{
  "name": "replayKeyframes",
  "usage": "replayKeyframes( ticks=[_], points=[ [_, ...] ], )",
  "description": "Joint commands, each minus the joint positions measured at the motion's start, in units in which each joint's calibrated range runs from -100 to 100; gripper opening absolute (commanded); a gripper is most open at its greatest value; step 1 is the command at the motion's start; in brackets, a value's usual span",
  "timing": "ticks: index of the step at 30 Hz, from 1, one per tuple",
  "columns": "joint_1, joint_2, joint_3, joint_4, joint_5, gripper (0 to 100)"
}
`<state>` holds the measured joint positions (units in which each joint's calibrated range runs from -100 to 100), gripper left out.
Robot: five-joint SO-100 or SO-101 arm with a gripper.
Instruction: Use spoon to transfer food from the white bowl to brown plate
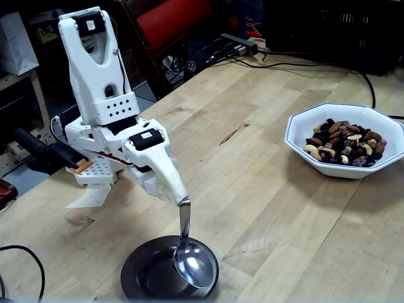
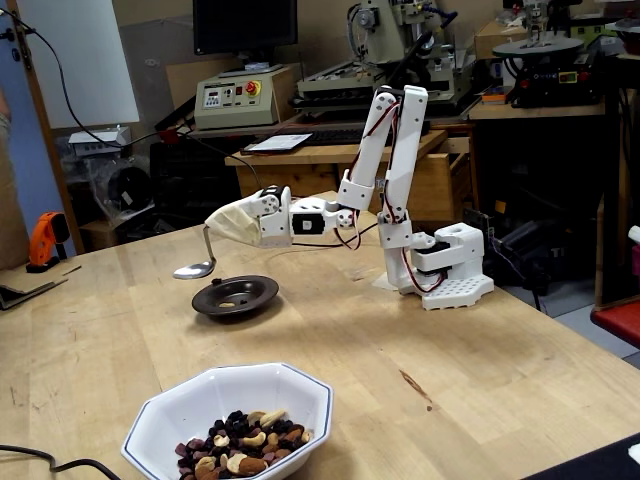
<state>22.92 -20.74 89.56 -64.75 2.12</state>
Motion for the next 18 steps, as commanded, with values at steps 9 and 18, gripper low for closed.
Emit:
replayKeyframes(
  ticks=[9, 18],
  points=[
    [-12.4, -1.0, -2.7, -1.4, -0.2, 4],
    [-18.1, -1.0, -2.7, -1.5, -0.2, 4]
  ],
)
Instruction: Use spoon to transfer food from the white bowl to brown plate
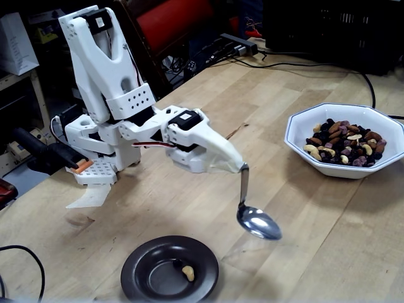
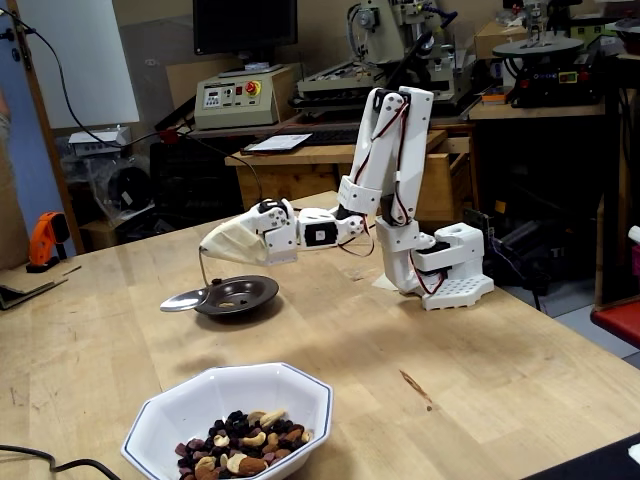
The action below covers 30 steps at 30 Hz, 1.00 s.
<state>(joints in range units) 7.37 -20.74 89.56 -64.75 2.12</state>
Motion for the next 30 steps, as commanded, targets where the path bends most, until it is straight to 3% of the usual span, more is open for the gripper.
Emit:
replayKeyframes(
  ticks=[1, 20, 30],
  points=[
    [-3.2, -1.0, -2.7, -1.5, -0.2, 4],
    [-7.9, -1.0, -9.5, -0.5, -0.2, 4],
    [-8.3, -1.3, -15.8, 9.1, -0.2, 4]
  ],
)
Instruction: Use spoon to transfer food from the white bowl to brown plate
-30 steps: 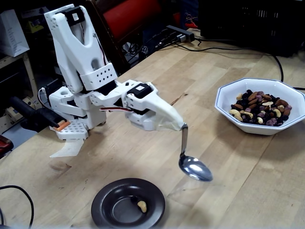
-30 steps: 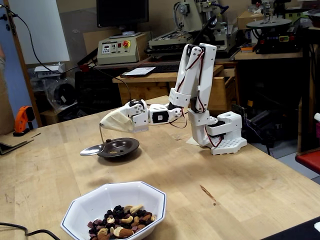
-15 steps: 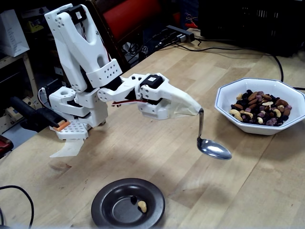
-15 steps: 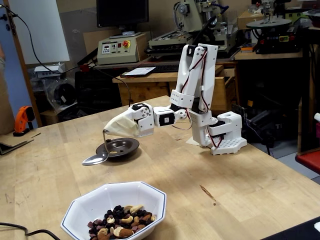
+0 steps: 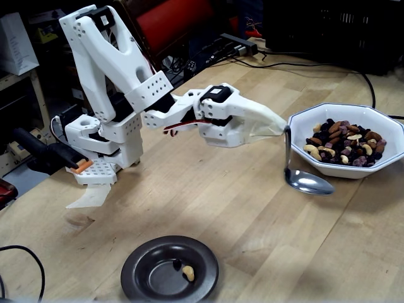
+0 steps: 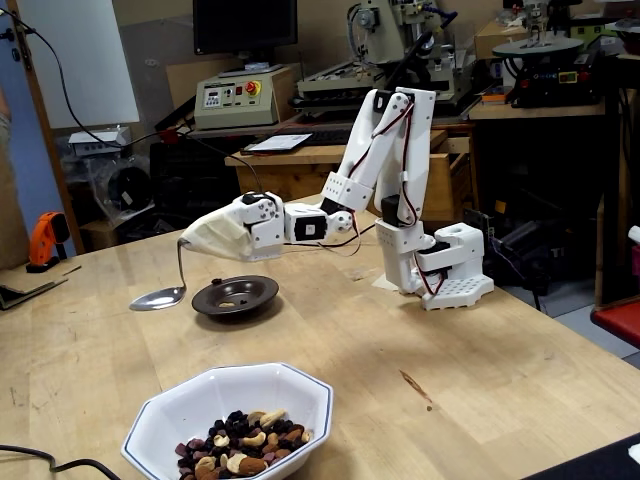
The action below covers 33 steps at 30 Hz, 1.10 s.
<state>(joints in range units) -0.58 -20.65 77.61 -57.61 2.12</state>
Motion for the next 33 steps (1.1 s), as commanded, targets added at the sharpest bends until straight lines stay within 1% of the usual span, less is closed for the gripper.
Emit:
replayKeyframes(
  ticks=[1, 5, 8, 13, 18, 26, 33],
  points=[
    [-0.4, -2.2, -3.8, 2.4, -0.2, 4],
    [-0.5, -8.6, -3.4, 3.9, -0.2, 4],
    [-0.5, -12.6, -3.4, 7.2, -0.2, 4],
    [-0.5, -19.2, -3.3, 16.5, -0.2, 4],
    [-0.4, -27.1, 1.1, 23.5, -0.2, 4],
    [-0.3, -46.8, 9.6, 35.2, -0.2, 4],
    [-0.5, -63.3, 11.9, 48.4, -0.2, 4]
  ],
)
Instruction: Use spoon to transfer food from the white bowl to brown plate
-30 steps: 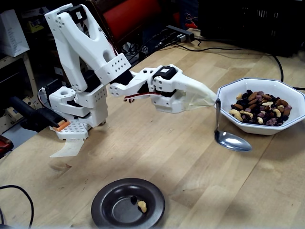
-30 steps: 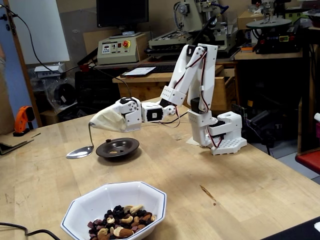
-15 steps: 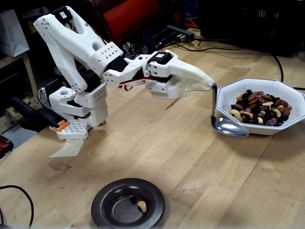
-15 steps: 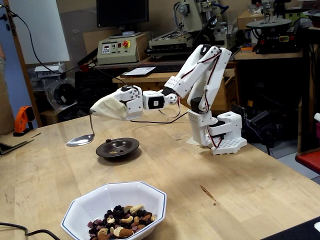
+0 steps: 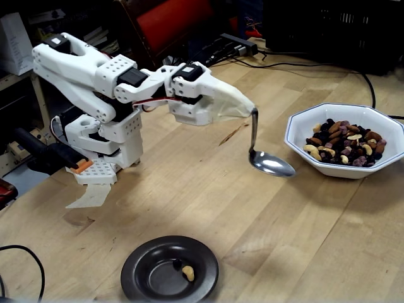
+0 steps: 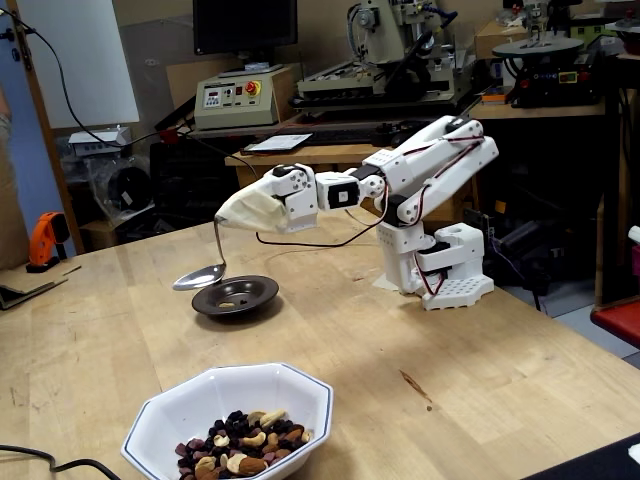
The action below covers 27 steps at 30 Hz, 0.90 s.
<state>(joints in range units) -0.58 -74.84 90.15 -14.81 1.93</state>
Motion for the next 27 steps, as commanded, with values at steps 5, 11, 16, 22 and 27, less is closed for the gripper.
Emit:
replayKeyframes(
  ticks=[5, 11, 16, 22, 27],
  points=[
    [-0.5, -19.9, -0.4, 15.4, -0.9, 4],
    [-0.5, -24.7, -0.5, 24.5, -5.0, 4],
    [-0.5, -24.1, -0.5, 25.7, -5.5, 4],
    [-0.5, -24.0, -1.0, 26.0, -5.5, 4],
    [-0.5, -24.0, -0.4, 26.0, -5.5, 4]
  ],
)
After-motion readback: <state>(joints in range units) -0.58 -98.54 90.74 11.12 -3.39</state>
